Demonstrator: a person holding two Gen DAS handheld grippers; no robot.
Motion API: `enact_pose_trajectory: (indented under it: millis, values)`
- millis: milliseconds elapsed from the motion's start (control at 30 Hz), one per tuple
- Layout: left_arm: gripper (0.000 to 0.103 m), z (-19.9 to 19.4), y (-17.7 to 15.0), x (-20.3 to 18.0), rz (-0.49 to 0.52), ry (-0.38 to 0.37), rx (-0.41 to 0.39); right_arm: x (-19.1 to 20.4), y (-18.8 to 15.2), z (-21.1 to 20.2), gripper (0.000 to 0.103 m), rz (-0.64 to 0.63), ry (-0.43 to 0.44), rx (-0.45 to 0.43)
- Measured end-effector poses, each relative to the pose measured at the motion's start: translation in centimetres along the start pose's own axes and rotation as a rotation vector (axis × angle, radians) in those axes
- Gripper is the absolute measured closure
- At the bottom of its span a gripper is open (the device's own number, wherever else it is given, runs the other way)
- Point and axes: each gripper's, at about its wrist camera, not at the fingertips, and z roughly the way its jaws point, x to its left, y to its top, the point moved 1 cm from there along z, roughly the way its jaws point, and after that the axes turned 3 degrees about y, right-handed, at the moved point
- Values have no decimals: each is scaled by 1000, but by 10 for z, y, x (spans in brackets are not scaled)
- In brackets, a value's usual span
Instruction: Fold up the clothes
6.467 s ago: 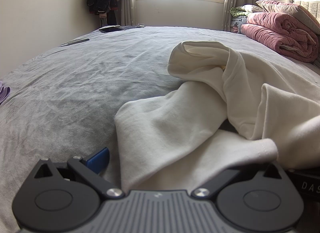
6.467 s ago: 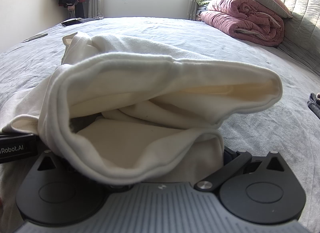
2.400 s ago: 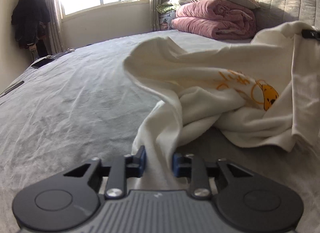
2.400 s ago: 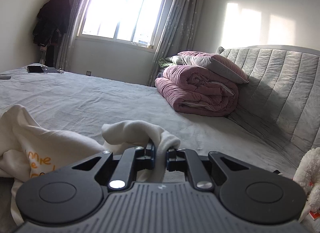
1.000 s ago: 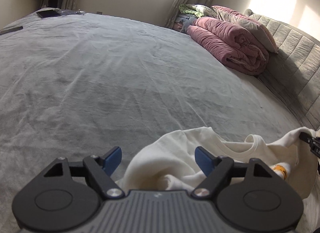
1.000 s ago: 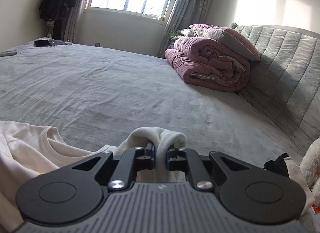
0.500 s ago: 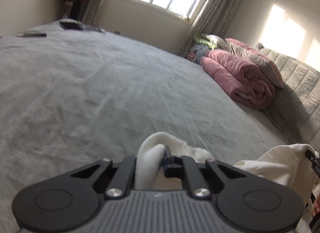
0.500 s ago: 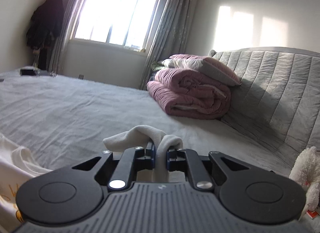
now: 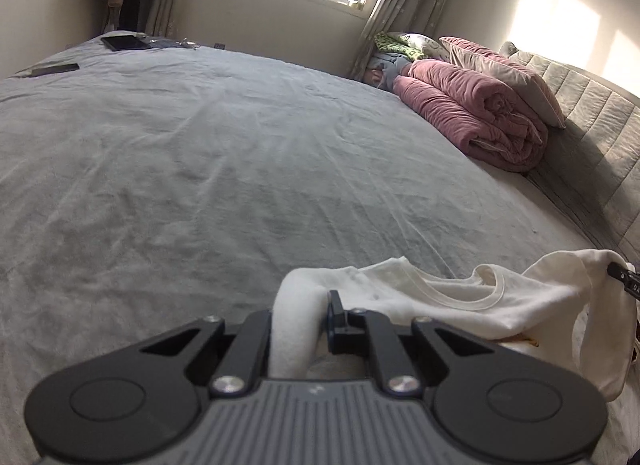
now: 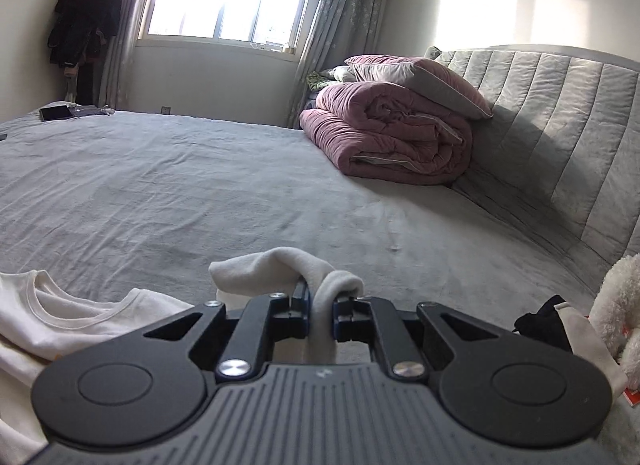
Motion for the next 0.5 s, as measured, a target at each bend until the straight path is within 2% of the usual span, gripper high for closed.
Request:
enact_pose_trajectory:
  millis: [167, 300, 433, 500]
  values:
    - [95, -4, 3, 6, -32, 16, -39, -7, -1, 0, 93, 49, 6, 15]
    - [95, -6, 10, 5, -36, 30, -80, -2, 5, 6, 93, 24, 14, 1]
    - [95, 0, 23, 6, -27, 74, -116, 2, 9, 31, 93, 9, 52, 27]
    - [95, 0, 30, 8, -36, 80, -165, 2, 10, 46, 93, 11, 78, 41]
